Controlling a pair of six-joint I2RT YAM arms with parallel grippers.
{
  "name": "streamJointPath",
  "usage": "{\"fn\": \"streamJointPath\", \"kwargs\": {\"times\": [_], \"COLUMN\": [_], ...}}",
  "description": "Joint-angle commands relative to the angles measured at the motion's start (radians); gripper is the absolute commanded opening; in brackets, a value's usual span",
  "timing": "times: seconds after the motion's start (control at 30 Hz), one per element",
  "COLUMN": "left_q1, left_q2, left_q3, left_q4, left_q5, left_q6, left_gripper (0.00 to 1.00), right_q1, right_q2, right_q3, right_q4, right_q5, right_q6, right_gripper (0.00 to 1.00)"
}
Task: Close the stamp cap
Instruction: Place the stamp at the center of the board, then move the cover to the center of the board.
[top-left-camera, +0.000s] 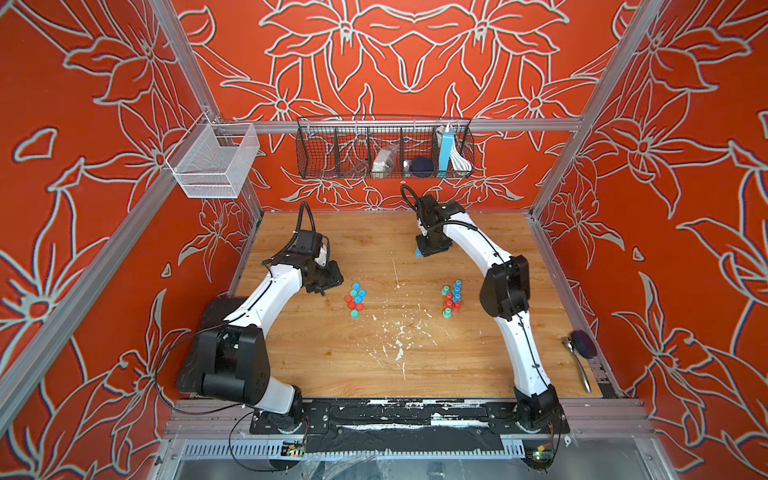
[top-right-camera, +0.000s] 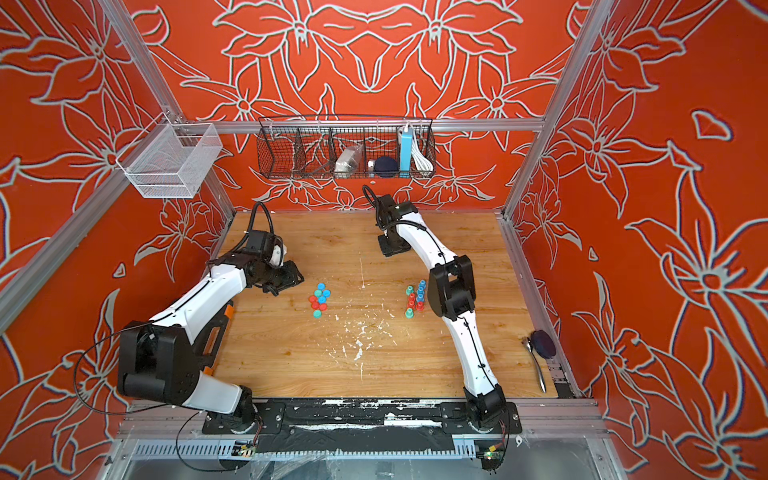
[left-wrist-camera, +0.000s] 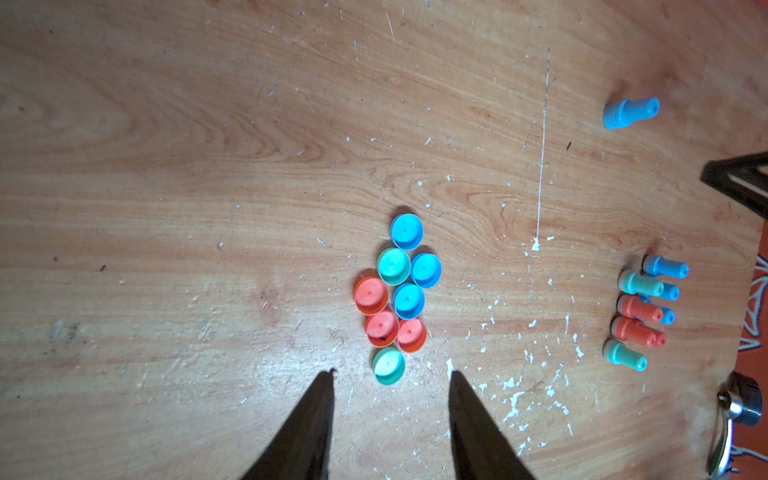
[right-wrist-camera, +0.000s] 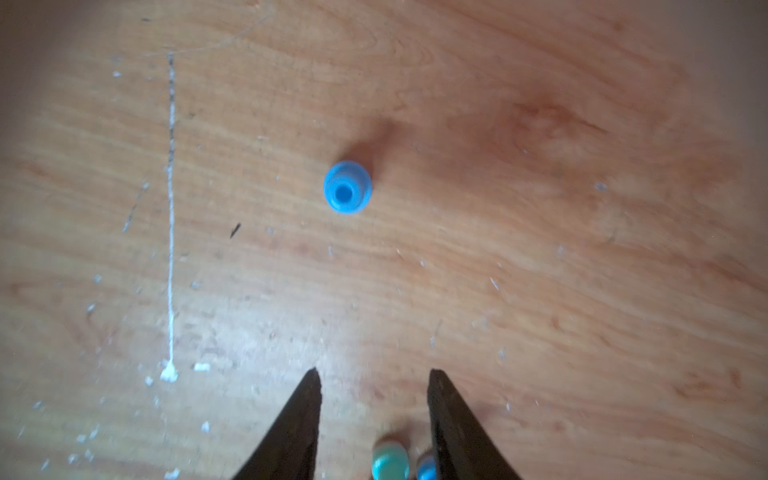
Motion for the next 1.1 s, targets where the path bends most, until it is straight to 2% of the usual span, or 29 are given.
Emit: {"fn": "streamJointPath", "kwargs": {"times": [0.0, 0.23, 0.47, 0.73, 1.07], "left_q1": [0.003, -0.054, -0.131, -0.162, -0.172], "left_q2": [-0.016, 0.000, 0.070, 0.193, 0.292], "left_q3": [0.008, 0.057, 0.097, 0.136, 0.179], "left_q4": [0.005, -0.016, 0.008, 0.050, 0.065], "left_q5": [0.007, 0.001, -0.009, -0.001, -0.028], "left_q6": [-0.012, -0.032, -0.079, -0.120, -0.134], "left_gripper": [0.46, 0.46, 0.46, 0.46, 0.45], "right_q1": [0.001, -0.001, -0.004, -0.009, -0.011], "right_q2": [-0.169, -0.492, -0.718, -0.883, -0.934], "right_q3": [-0.155, -0.567, -0.835, -1.019, -1.091], "right_q4": [0.068, 0.197, 0.240, 0.270, 0.283], "right_q5": [-0.014, -0.013, -0.006, -0.001, -0.001], "right_q6": [0.005, 0.025, 0.041, 0.060, 0.063], "right_gripper": [0.45, 0.47, 0.50, 0.53, 0.55]}}
